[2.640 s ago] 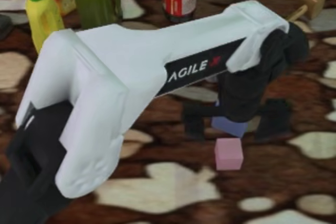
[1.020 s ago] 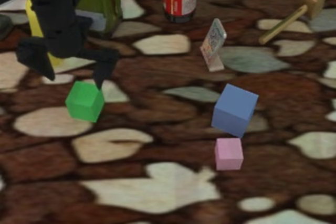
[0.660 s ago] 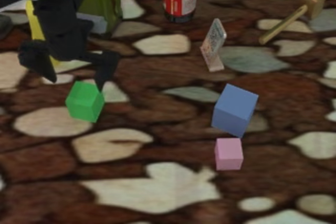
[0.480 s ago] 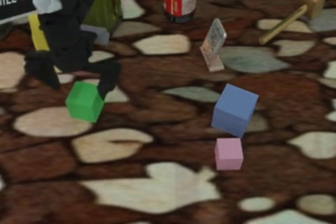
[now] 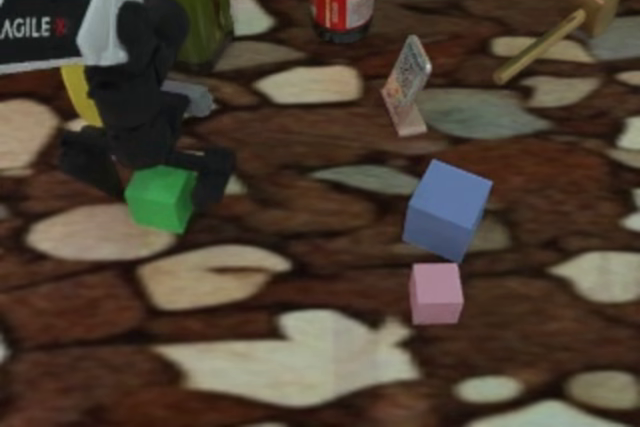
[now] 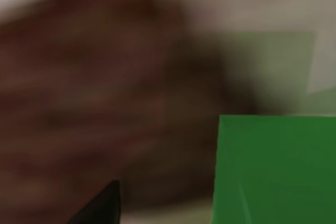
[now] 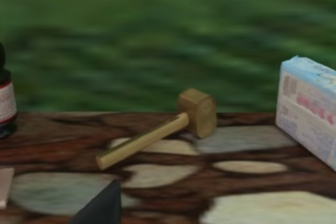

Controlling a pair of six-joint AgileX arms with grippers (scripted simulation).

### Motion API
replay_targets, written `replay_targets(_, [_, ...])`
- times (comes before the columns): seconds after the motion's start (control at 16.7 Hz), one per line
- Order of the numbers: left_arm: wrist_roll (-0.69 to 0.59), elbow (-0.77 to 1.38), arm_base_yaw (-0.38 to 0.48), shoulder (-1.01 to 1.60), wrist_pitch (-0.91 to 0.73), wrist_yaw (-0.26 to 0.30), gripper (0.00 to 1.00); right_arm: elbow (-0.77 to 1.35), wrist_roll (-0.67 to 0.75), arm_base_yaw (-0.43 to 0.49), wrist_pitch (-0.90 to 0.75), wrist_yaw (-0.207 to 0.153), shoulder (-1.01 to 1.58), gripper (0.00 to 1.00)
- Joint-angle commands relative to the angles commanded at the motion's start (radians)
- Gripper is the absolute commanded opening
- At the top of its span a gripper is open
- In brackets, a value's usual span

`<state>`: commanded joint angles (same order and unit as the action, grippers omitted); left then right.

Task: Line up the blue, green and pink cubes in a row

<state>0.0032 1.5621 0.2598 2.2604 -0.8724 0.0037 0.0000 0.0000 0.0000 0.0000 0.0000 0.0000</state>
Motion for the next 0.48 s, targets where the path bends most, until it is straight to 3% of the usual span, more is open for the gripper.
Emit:
replay_targets(0.06, [0.000,0.000,0.000,0.000,0.000,0.000,1.00,0.000,0.000,0.000,0.000,0.000,0.000,1.00])
replay_targets(0.48, [0.000,0.000,0.000,0.000,0.000,0.000,0.47,0.000,0.000,0.000,0.000,0.000,0.000,1.00])
